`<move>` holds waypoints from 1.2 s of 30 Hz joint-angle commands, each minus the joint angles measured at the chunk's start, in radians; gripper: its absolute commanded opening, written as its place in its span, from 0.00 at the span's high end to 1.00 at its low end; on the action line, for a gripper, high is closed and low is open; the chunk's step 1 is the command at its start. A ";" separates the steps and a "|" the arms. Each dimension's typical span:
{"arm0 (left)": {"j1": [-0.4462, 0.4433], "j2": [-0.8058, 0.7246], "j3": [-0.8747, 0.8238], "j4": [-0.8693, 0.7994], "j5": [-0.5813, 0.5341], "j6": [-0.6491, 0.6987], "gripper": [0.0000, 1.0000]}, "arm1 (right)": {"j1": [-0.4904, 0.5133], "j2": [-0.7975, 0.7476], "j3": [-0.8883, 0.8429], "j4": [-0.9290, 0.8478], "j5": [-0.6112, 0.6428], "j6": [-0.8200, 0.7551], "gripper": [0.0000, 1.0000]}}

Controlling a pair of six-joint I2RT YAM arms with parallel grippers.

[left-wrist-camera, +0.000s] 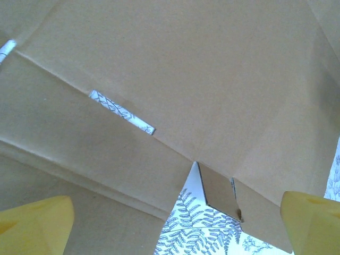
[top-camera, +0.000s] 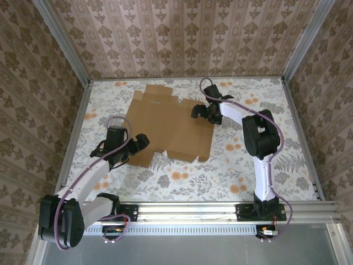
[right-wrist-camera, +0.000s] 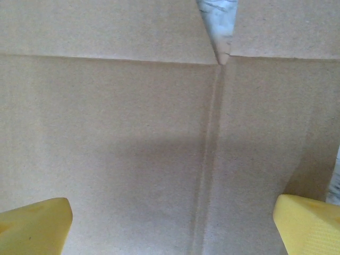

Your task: Fold the paper box

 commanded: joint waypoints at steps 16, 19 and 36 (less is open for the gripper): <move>-0.119 0.057 0.062 0.045 -0.003 0.065 0.00 | 0.103 -0.536 -0.722 0.234 0.047 0.270 0.00; -0.123 0.056 0.079 0.030 0.016 0.076 0.00 | 0.176 -0.604 -0.776 0.238 0.074 0.305 0.00; -0.205 -0.101 0.041 -0.017 -0.009 -0.005 0.00 | 0.384 -0.955 -0.858 0.093 0.153 0.183 0.00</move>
